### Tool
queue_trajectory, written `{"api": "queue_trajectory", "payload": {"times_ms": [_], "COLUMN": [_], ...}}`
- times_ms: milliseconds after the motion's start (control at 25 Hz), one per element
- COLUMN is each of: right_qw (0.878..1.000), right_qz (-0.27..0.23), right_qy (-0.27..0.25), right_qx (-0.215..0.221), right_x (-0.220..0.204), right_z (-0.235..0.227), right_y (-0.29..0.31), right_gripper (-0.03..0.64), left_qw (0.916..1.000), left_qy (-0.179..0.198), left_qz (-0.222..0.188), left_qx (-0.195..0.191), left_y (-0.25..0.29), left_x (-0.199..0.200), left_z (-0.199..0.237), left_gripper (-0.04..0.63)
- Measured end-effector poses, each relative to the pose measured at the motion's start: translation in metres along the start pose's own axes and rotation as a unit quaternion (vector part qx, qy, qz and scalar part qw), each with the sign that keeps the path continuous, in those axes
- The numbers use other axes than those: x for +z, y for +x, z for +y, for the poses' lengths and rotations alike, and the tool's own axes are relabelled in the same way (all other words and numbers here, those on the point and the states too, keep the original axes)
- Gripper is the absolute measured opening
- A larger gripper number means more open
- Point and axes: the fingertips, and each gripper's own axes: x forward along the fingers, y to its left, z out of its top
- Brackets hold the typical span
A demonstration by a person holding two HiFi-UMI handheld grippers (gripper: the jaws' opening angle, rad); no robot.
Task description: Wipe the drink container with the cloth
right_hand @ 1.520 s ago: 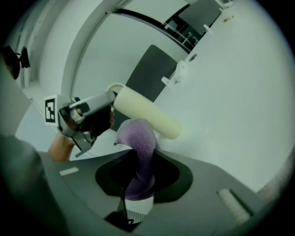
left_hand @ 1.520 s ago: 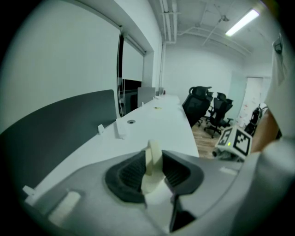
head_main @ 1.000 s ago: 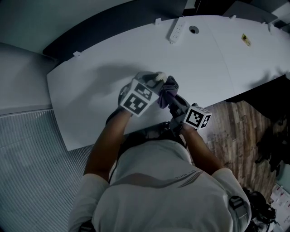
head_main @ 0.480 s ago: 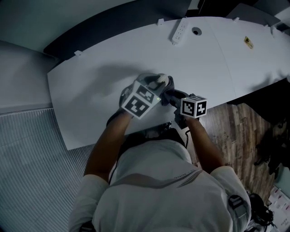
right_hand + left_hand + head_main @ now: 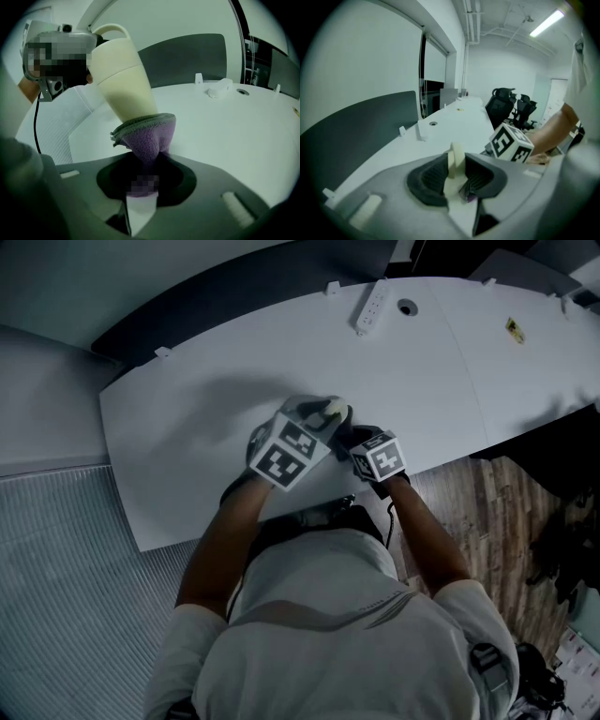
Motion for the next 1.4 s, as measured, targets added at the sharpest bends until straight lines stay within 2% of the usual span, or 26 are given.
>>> {"api": "queue_trajectory", "payload": {"times_ms": [40, 120, 280, 320, 400, 480, 560, 600, 680, 760, 800, 880, 960, 1120, 1200, 1280, 1400], "right_qw": [1.000, 0.998, 0.981, 0.973, 0.947, 0.912, 0.874, 0.861, 0.846, 0.839, 0.841, 0.856, 0.872, 0.895, 0.906, 0.926, 0.963], "right_qz": [-0.003, -0.028, -0.138, -0.174, -0.247, -0.303, -0.336, -0.344, -0.345, -0.329, -0.320, -0.298, -0.276, -0.230, -0.207, -0.174, -0.111], "right_qy": [0.005, 0.051, 0.133, 0.151, 0.199, 0.259, 0.314, 0.328, 0.338, 0.346, 0.342, 0.322, 0.310, 0.316, 0.306, 0.281, 0.209], "right_qx": [0.008, 0.020, 0.014, 0.018, 0.045, 0.096, 0.155, 0.182, 0.224, 0.260, 0.272, 0.273, 0.260, 0.213, 0.206, 0.184, 0.128], "right_x": [0.001, 0.006, 0.041, 0.055, 0.084, 0.108, 0.125, 0.132, 0.140, 0.142, 0.141, 0.136, 0.130, 0.115, 0.111, 0.104, 0.092], "right_z": [0.000, -0.006, -0.033, -0.039, -0.048, -0.054, -0.057, -0.057, -0.054, -0.046, -0.042, -0.038, -0.037, -0.045, -0.046, -0.049, -0.054], "right_y": [-0.004, -0.020, -0.072, -0.086, -0.111, -0.125, -0.128, -0.126, -0.117, -0.105, -0.099, -0.087, -0.074, -0.053, -0.043, -0.030, -0.013], "right_gripper": [0.101, 0.102, 0.102, 0.102, 0.101, 0.101, 0.101, 0.101, 0.101, 0.101, 0.101, 0.101, 0.101, 0.100, 0.100, 0.100, 0.098], "left_qw": [1.0000, 1.0000, 0.9999, 1.0000, 1.0000, 0.9999, 0.9999, 0.9999, 0.9999, 0.9999, 0.9998, 0.9998, 0.9998, 0.9997, 0.9996, 0.9996, 0.9995], "left_qy": [-0.003, -0.007, -0.006, -0.006, -0.006, -0.009, -0.011, -0.012, -0.013, -0.012, -0.012, -0.012, -0.014, -0.018, -0.020, -0.021, -0.023], "left_qz": [-0.002, -0.005, -0.007, -0.006, -0.004, -0.004, -0.004, -0.004, -0.003, -0.002, -0.001, -0.002, -0.003, -0.006, -0.006, -0.006, -0.007], "left_qx": [0.001, 0.002, 0.005, 0.005, 0.006, 0.007, 0.008, 0.009, 0.010, 0.012, 0.013, 0.015, 0.016, 0.017, 0.018, 0.020, 0.022], "left_y": [-0.001, -0.001, -0.001, -0.001, -0.002, -0.002, -0.002, -0.001, -0.002, -0.002, -0.002, -0.002, -0.002, -0.002, -0.002, -0.002, -0.002], "left_x": [0.000, 0.000, -0.001, -0.001, -0.001, 0.000, 0.000, 0.000, 0.001, 0.001, 0.000, 0.000, 0.000, 0.000, -0.001, -0.001, 0.000], "left_z": [0.000, 0.000, 0.001, 0.001, 0.000, -0.001, -0.001, -0.001, -0.001, -0.002, -0.002, -0.001, 0.000, 0.001, 0.001, 0.001, 0.001], "left_gripper": [0.109, 0.109, 0.107, 0.107, 0.107, 0.107, 0.107, 0.107, 0.106, 0.106, 0.106, 0.106, 0.104, 0.104, 0.104, 0.104, 0.104]}}
